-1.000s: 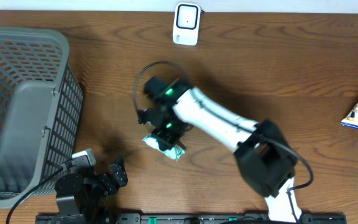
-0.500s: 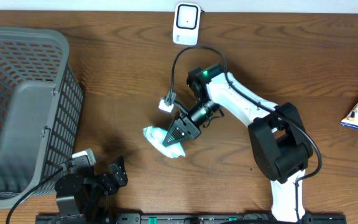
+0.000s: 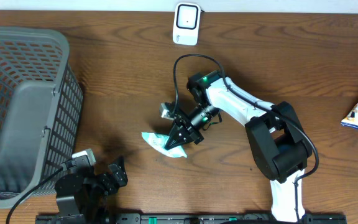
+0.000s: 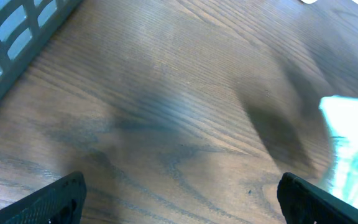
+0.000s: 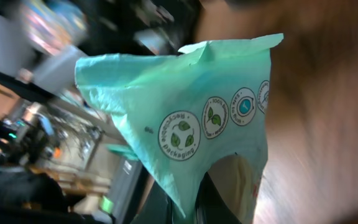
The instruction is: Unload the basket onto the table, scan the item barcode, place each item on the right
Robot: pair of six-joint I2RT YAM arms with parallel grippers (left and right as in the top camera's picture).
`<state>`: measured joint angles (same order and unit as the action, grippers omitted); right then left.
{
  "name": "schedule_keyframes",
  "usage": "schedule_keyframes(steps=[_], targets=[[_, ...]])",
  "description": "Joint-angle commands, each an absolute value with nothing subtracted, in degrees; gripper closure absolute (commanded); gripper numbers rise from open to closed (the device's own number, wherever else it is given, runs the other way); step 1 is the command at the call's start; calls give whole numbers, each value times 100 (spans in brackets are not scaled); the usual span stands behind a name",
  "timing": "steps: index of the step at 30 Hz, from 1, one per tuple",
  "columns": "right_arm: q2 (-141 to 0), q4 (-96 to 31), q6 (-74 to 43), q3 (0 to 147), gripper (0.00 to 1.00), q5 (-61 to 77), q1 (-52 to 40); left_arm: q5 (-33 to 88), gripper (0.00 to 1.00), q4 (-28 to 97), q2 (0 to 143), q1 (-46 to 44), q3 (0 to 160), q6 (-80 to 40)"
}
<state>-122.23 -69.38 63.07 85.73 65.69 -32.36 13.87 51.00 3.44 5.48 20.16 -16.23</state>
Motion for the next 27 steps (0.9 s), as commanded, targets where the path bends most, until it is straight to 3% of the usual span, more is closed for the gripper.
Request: schedule_keyframes(steps=[1, 7, 11, 15, 17, 20, 24, 27], targets=[[-12237, -6630, 4274, 8836, 98, 5111, -3223, 1455, 2, 5098, 333, 572, 2021, -1551], [-12237, -6029, 1730, 9699, 98, 1944, -3409, 1455, 2, 5098, 333, 572, 2021, -1551], [-12239, -5623, 635, 9789, 98, -10, -3732, 1455, 2, 5098, 333, 572, 2021, -1551], [-12298, -5448, 515, 9537, 98, -349, -4147, 1455, 2, 5098, 333, 572, 2021, -1551], [-12307, -5253, 467, 9264, 87, -353, -4368, 1455, 2, 5098, 333, 572, 2021, -1551], [-12307, -5002, 259, 8936, 40, -445, -4661, 1455, 2, 5098, 333, 572, 2021, -1551], [-12237, -5227, -327, 9192, 36, -972, -4810, 1455, 2, 5098, 333, 572, 2021, -1551], [-12086, -5500, -473, 9620, 44, -1033, -4792, 1455, 2, 5098, 333, 572, 2021, -1551]])
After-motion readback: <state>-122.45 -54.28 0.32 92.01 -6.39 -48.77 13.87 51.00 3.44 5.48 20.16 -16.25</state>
